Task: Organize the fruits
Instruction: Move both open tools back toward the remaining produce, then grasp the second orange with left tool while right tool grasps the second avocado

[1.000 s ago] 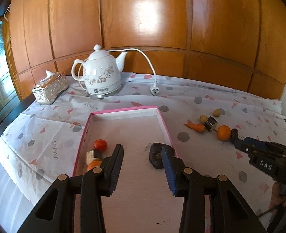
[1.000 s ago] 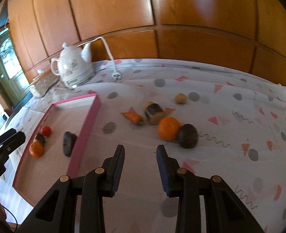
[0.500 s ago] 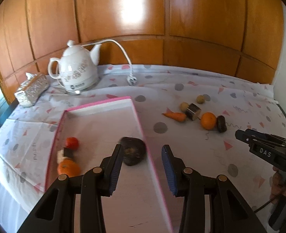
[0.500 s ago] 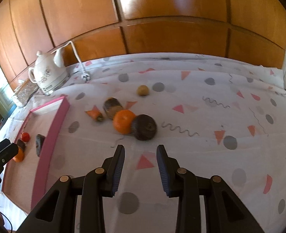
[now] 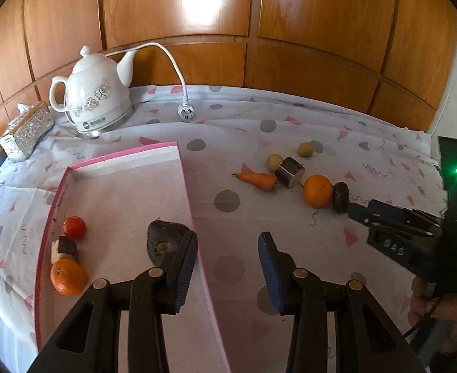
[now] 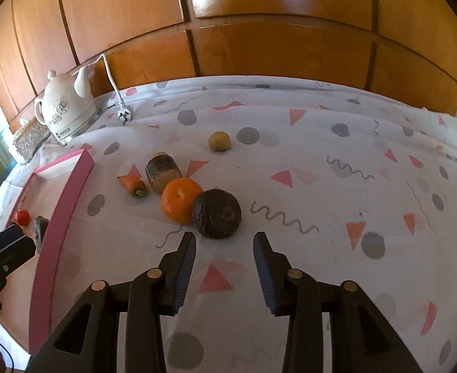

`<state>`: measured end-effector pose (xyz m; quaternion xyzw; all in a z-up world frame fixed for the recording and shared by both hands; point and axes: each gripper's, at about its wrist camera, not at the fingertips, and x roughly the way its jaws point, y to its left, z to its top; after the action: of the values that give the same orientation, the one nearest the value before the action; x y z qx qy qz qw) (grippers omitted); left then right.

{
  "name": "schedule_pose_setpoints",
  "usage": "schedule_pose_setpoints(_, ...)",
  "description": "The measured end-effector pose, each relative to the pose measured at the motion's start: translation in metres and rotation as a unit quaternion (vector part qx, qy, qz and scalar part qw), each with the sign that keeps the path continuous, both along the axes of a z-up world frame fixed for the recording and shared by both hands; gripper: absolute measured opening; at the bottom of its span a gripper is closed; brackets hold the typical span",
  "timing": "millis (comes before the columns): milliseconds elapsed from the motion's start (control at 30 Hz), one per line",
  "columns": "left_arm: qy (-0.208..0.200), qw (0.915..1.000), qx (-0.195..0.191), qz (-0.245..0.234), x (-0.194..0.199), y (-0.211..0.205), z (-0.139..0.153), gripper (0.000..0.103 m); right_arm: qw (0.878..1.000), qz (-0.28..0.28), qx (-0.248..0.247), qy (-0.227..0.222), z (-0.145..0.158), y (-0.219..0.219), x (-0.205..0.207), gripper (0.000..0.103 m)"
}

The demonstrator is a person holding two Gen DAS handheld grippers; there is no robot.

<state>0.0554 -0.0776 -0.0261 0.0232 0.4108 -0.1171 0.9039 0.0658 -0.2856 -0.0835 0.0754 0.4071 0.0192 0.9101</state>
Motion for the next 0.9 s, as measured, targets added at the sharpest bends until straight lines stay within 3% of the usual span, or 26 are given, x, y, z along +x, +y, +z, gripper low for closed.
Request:
schedule_pose_setpoints(67,0.007,0.9999,-0.008,0.001,0.005,-0.002,-0.001,0.041,1.0,0.009,-0.015,0.006,-0.004,0.003,0.008,0.044)
schedule_pose_setpoints(433,0.025,0.9995,-0.018,-0.006,0.025,-0.017,-0.007,0.041,0.999,0.032,-0.037,0.016,-0.015,0.009,0.031,0.046)
schedule_pose_setpoints(533,0.032,0.9991,-0.025,-0.013,0.031,-0.025,-0.009,0.041,0.999,0.036,-0.03,0.015,-0.017,0.008,0.032,0.039)
schedule_pose_setpoints(900,0.06,0.9957,-0.053,-0.046,0.052,-0.063,-0.023,0.041,0.999,0.016,-0.041,0.005,-0.016,-0.008,0.025,0.038)
